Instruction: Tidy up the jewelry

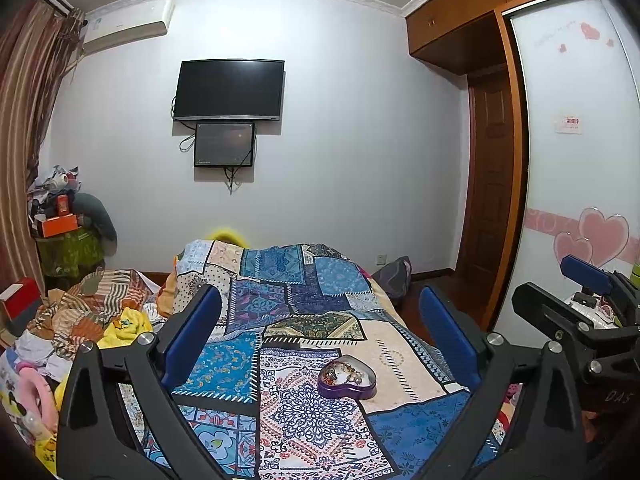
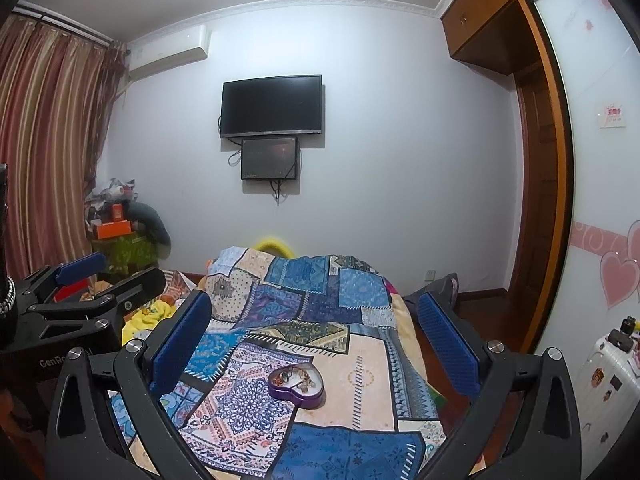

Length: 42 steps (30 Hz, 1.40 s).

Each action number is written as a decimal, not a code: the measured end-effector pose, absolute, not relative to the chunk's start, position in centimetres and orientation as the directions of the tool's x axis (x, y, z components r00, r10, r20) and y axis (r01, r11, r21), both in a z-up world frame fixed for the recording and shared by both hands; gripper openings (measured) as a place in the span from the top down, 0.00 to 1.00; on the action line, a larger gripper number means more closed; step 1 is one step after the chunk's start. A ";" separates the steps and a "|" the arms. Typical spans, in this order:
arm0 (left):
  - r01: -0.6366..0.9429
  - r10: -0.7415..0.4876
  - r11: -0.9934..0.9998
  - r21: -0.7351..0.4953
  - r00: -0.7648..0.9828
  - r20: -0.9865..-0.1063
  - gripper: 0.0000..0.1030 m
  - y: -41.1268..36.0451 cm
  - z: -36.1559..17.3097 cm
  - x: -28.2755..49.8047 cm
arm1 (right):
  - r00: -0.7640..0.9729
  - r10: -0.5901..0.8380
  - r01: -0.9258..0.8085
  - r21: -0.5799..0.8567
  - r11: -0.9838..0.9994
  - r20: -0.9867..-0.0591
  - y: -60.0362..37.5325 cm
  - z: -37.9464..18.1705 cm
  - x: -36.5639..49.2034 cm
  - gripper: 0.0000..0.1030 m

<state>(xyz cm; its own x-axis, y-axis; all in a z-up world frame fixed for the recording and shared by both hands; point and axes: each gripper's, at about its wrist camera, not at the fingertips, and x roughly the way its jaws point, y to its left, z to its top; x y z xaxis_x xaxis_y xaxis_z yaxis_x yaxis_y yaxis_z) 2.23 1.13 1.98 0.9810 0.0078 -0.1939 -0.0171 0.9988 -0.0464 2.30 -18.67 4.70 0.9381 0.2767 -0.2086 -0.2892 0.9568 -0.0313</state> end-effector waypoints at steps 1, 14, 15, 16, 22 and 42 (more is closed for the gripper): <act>-0.018 0.009 0.999 -0.046 0.981 -0.194 0.03 1.2 1.9 2.3 | 0.938 0.277 -0.289 -0.031 0.957 -0.210 -18.7 4.8 2.3 0.01; -0.025 0.014 0.998 -0.052 0.977 -0.211 0.01 1.3 1.6 2.8 | 0.935 0.277 -0.290 -0.025 0.957 -0.222 -18.8 4.8 2.5 0.01; -0.024 0.012 0.998 -0.052 0.977 -0.211 0.01 1.3 1.6 2.7 | 0.935 0.276 -0.289 -0.026 0.957 -0.222 -18.8 4.8 2.5 0.01; -0.022 0.010 0.998 -0.054 0.977 -0.212 0.01 1.3 1.6 2.7 | 0.935 0.276 -0.289 -0.027 0.957 -0.223 -18.8 4.9 2.5 0.01; -0.019 0.006 0.998 -0.057 0.977 -0.215 0.01 1.1 1.6 3.0 | 0.934 0.275 -0.288 -0.023 0.957 -0.227 -18.8 4.9 2.6 0.01; 0.010 -0.025 0.997 -0.072 0.975 -0.219 0.01 1.1 1.4 3.4 | 0.933 0.270 -0.279 -0.007 0.960 -0.240 -19.1 4.5 3.0 0.01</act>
<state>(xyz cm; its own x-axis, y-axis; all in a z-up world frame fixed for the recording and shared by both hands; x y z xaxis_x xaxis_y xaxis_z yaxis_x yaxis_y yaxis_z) 3.43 1.15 1.42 0.9755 -0.0253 -0.2187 0.0097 0.9974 -0.0720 3.00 -19.08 4.51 0.9327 0.2695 -0.2396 -0.2793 0.9602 -0.0070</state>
